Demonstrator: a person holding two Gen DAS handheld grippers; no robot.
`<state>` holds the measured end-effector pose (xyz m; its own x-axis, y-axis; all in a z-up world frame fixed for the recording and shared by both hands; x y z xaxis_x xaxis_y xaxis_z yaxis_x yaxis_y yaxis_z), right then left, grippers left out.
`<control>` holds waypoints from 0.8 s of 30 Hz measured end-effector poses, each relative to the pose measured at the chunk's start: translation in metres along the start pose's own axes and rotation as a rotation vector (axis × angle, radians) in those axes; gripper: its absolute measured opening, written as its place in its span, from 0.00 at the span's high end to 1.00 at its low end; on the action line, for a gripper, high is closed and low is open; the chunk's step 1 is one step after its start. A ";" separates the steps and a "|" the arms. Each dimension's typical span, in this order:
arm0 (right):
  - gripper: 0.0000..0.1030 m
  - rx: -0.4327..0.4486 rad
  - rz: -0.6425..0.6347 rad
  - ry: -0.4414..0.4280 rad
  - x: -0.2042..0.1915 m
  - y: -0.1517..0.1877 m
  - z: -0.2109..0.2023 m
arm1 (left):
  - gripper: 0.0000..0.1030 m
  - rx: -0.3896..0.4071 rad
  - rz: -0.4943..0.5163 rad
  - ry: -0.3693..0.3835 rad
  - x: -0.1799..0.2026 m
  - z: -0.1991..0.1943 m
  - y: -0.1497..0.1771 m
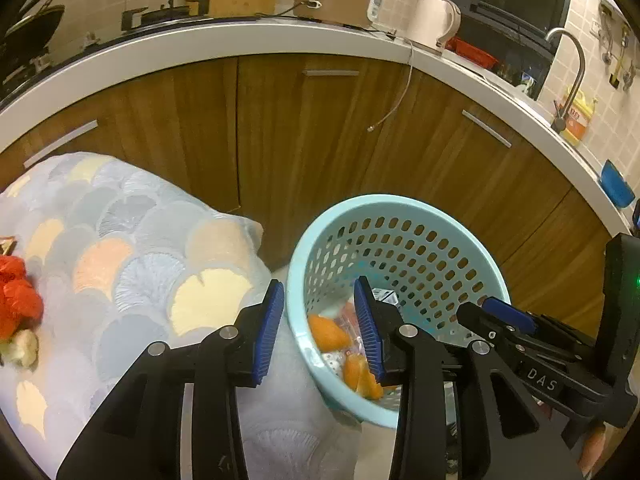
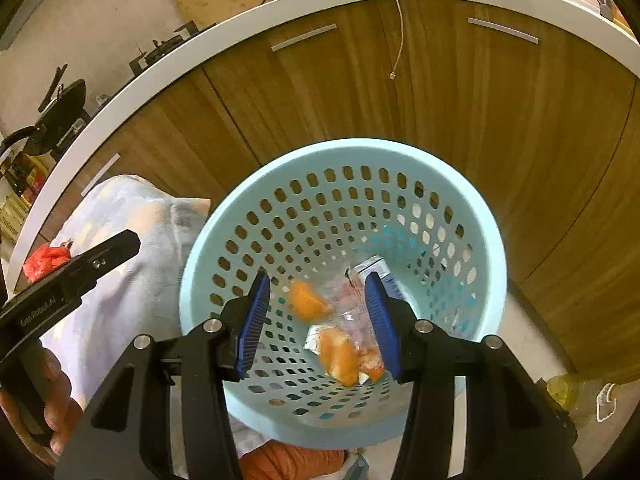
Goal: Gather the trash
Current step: 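Move both open tools back over the table toward the bok choy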
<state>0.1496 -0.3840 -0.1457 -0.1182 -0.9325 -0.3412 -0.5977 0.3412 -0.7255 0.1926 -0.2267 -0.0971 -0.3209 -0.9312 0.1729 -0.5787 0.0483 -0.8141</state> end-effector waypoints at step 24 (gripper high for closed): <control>0.55 0.057 -0.152 -0.136 -0.113 0.002 -0.037 | 0.65 0.177 -0.097 -0.053 -0.068 -0.123 -0.011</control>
Point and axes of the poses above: each gripper's, at about its wrist camera, not at the fingertips, and z roughly the way its jaws point, x to its right, y to its underside, the point moved 6 cm from there along z, roughly the way its jaws point, and after that the axes turned 14 degrees about x, right-handed, at the moved point
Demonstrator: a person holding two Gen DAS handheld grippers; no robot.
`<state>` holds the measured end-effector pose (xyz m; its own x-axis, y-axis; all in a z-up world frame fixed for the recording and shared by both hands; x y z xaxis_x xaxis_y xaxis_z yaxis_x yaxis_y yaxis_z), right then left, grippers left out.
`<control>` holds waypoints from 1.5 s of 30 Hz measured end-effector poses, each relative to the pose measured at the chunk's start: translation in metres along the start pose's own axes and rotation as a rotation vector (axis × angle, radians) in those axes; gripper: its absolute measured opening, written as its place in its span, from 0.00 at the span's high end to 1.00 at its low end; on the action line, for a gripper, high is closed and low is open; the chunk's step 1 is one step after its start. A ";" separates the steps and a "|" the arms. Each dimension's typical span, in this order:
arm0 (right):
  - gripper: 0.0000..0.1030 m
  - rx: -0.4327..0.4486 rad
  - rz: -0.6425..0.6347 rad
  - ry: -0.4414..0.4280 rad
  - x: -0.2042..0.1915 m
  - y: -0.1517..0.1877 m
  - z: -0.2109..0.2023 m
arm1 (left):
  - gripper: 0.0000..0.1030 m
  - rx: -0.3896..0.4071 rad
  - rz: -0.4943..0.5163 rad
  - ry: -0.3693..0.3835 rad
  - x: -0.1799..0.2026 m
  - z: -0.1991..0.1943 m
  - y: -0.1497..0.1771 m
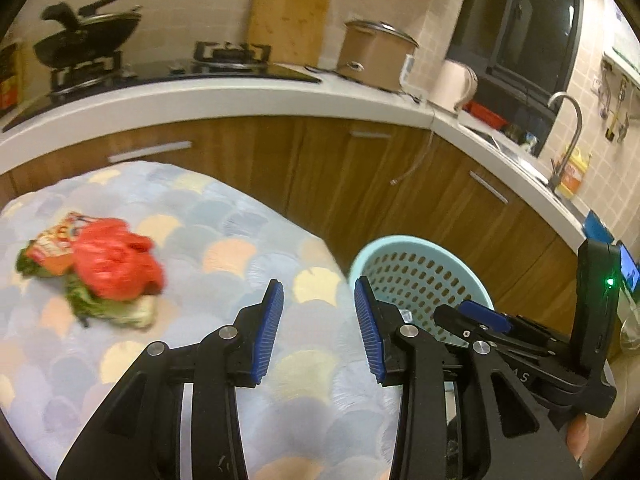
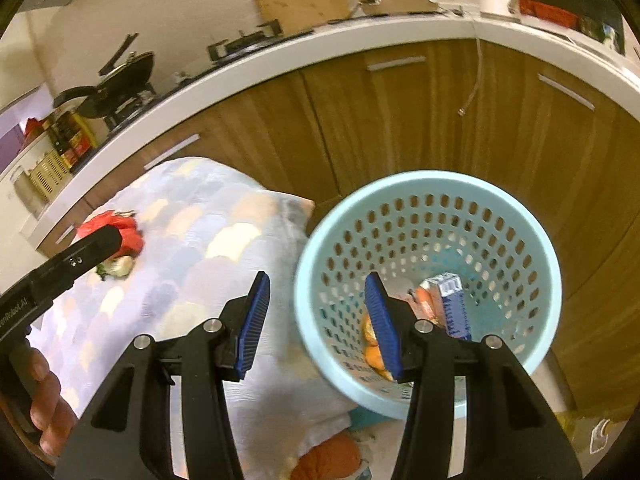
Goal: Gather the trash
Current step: 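Move both open tools back over the table toward the bok choy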
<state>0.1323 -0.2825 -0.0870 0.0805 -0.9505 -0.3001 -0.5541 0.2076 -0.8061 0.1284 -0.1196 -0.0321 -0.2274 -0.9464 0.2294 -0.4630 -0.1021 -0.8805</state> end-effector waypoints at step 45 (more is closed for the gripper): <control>0.66 0.038 -0.214 -0.265 -0.196 0.032 0.062 | 0.35 -0.066 -0.144 -0.415 -0.283 -0.019 -0.002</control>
Point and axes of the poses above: each gripper's, at about its wrist camera, not at the fingertips, and z roughly the way its jaws point, x to its right, y to its underside, the point moved 6 cm from there along z, roughly the way its jaws point, and after that the axes turned 14 degrees about x, right-handed, at the moved point
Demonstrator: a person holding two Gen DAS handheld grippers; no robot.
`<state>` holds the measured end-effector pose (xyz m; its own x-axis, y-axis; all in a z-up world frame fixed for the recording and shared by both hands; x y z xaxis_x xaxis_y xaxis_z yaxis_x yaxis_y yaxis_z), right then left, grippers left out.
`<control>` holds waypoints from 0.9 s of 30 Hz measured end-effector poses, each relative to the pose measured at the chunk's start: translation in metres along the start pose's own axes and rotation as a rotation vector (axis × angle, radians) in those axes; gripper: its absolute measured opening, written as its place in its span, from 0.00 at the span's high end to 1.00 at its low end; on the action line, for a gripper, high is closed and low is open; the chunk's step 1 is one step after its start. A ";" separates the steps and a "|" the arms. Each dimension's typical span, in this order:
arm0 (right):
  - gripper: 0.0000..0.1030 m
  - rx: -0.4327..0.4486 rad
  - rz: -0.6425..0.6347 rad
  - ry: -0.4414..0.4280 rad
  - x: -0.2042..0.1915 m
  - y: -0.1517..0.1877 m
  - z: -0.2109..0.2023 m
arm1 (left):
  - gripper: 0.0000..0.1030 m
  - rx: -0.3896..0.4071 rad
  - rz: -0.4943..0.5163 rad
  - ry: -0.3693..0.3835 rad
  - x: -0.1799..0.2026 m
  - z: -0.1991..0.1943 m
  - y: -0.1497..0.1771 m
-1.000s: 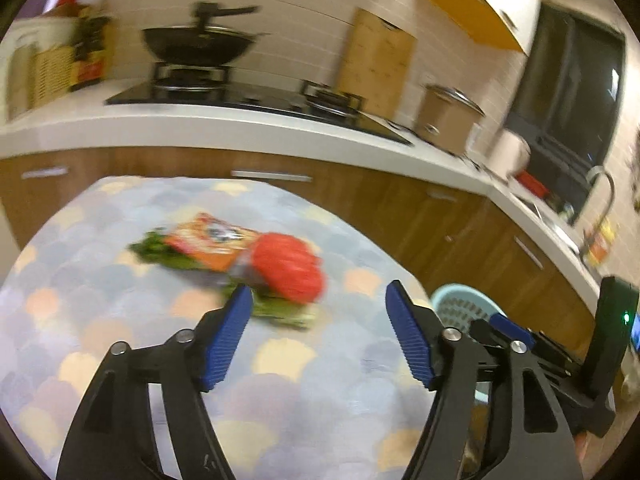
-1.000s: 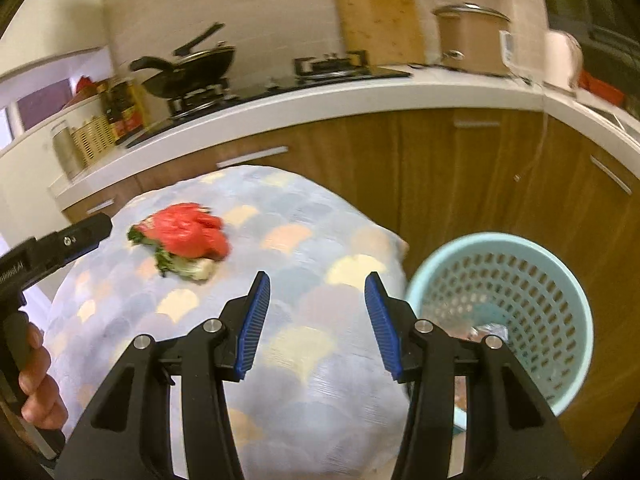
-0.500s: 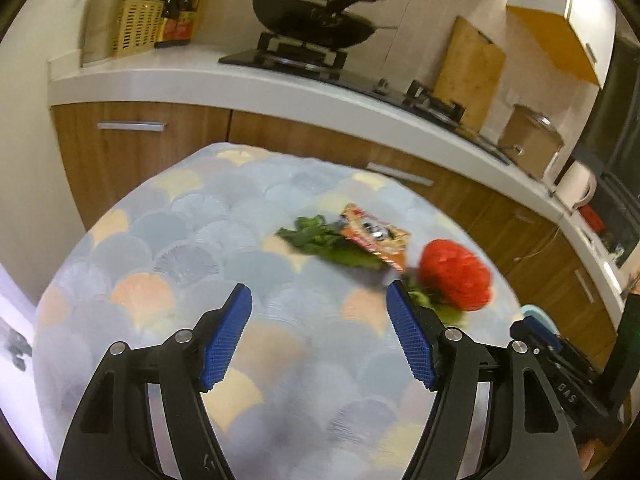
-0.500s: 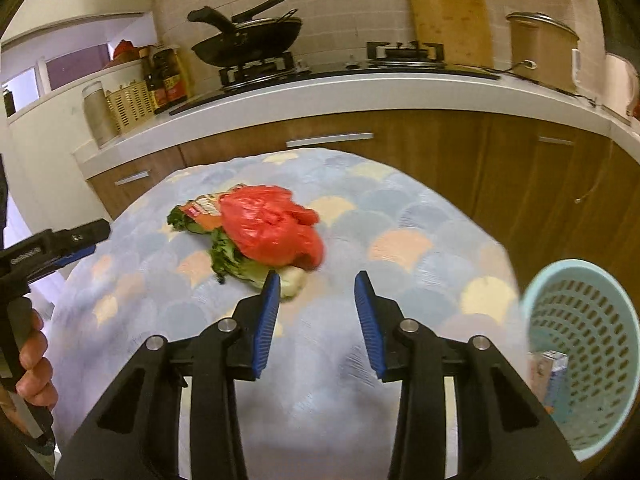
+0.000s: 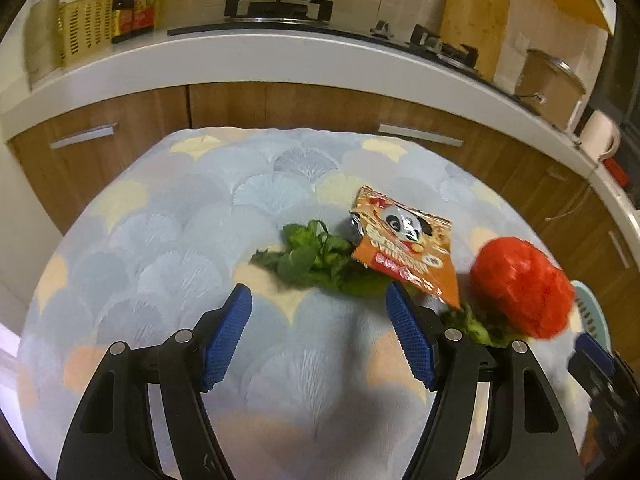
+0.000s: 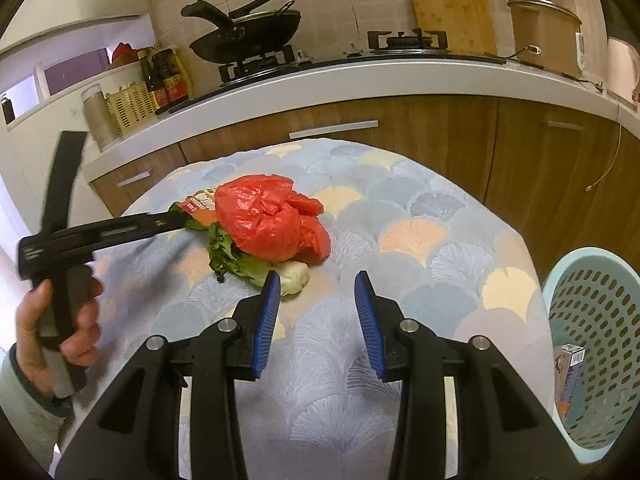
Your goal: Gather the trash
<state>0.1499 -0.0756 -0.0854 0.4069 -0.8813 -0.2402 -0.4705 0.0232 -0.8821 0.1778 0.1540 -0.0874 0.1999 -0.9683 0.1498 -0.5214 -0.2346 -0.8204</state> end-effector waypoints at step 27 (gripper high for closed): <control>0.47 0.030 -0.003 -0.025 -0.002 -0.001 -0.009 | 0.69 -0.065 0.254 0.111 0.019 0.000 0.003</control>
Point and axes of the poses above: each gripper's, at about its wrist camera, not at the fingertips, and z roughly the way its jaws point, x to its right, y to its underside, the point moved 6 cm from there along z, roughly the way its jaws point, and after that the axes turned 14 degrees about x, right-handed, at the moved point
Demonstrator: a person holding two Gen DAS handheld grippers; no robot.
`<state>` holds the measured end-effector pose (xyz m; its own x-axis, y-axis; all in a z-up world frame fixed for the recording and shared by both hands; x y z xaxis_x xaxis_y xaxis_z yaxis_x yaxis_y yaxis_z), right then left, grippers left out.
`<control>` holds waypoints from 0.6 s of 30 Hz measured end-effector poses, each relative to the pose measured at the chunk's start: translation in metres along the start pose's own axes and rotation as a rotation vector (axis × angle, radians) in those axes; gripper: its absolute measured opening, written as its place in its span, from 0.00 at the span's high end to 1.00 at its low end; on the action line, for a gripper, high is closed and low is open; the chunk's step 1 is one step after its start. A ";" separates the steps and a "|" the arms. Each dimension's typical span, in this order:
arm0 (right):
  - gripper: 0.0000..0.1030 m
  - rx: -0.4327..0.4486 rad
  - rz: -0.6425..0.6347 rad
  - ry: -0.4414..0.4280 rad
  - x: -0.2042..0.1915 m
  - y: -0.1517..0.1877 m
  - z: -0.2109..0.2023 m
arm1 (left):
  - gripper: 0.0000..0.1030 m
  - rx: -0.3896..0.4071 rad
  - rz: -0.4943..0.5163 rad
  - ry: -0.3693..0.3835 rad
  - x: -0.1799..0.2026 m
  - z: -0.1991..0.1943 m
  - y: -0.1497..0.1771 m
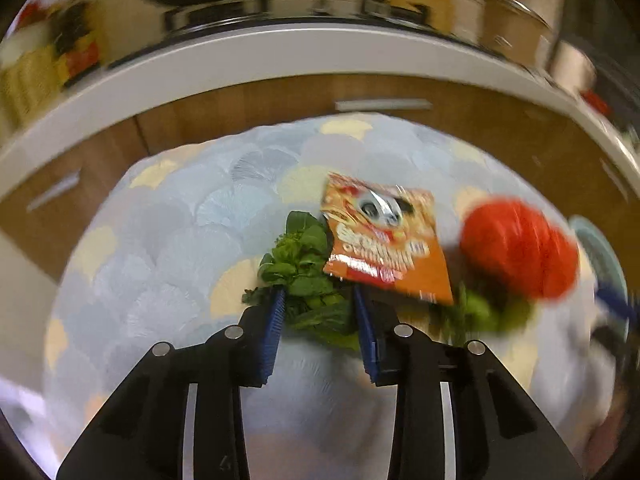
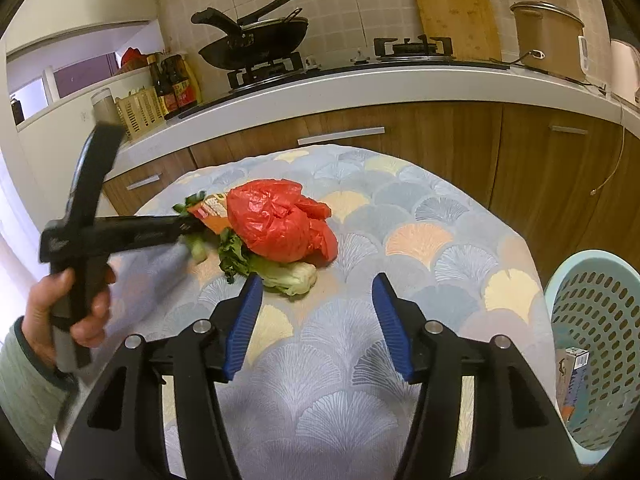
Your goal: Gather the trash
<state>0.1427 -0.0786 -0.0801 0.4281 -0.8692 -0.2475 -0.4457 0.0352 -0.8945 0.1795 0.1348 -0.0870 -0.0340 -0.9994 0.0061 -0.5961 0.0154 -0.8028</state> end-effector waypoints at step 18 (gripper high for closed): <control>0.39 0.009 0.005 0.002 0.001 0.000 -0.003 | 0.36 -0.031 -0.166 -0.052 0.002 -0.024 0.032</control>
<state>0.1409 -0.0807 -0.0796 0.4244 -0.8700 -0.2508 -0.4406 0.0436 -0.8967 0.1412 0.1343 -0.0978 0.1082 -0.9886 0.1050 -0.6146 -0.1496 -0.7745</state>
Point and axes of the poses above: each gripper's, at about its wrist camera, not at the fingertips, and z roughly the way its jaws point, x to its right, y to its underside, the point moved 6 cm from there along z, roughly the way its jaws point, and after that the axes turned 14 degrees about x, right-handed, at the moved point
